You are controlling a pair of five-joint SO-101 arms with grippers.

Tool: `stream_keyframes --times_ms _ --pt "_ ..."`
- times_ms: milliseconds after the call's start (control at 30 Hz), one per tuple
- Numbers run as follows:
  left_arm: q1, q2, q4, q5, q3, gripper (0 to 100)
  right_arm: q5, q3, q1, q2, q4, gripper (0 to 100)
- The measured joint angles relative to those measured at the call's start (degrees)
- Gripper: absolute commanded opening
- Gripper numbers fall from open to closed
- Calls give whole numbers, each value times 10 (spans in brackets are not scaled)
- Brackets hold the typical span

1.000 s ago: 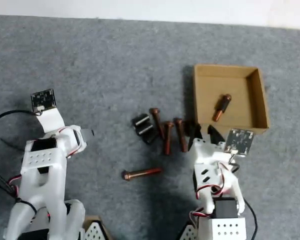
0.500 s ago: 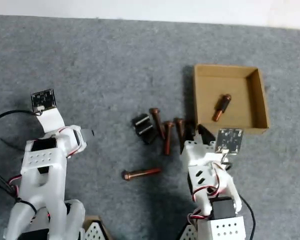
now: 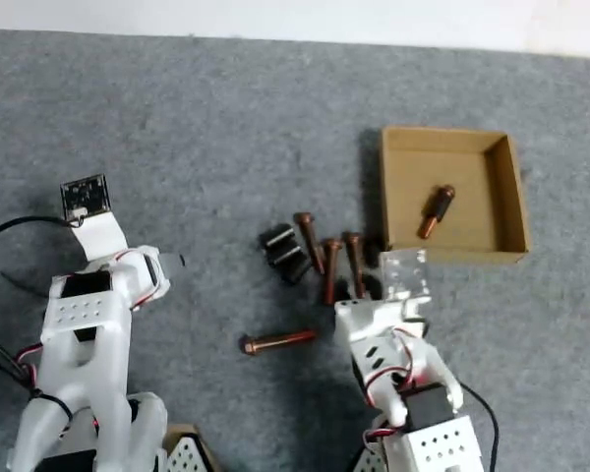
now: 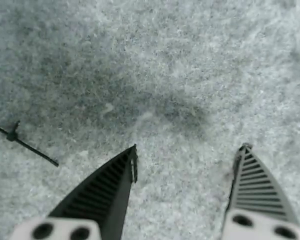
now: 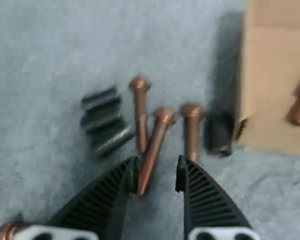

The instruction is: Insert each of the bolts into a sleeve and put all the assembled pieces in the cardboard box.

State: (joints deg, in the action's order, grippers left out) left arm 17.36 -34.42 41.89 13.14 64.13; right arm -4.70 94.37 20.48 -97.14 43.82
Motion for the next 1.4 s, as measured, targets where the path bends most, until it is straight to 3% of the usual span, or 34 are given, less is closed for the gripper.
stream_keyframes --times_ms 200,367,600,1400 --pt "0 0 0 0 0 292 2 -63 6 176 -33 109" --pt "0 0 0 0 0 292 2 -91 5 338 -125 107" --pt "0 0 0 0 0 292 2 -105 -80 484 -261 107" --pt "0 0 0 0 0 292 3 -354 -108 825 -278 107"
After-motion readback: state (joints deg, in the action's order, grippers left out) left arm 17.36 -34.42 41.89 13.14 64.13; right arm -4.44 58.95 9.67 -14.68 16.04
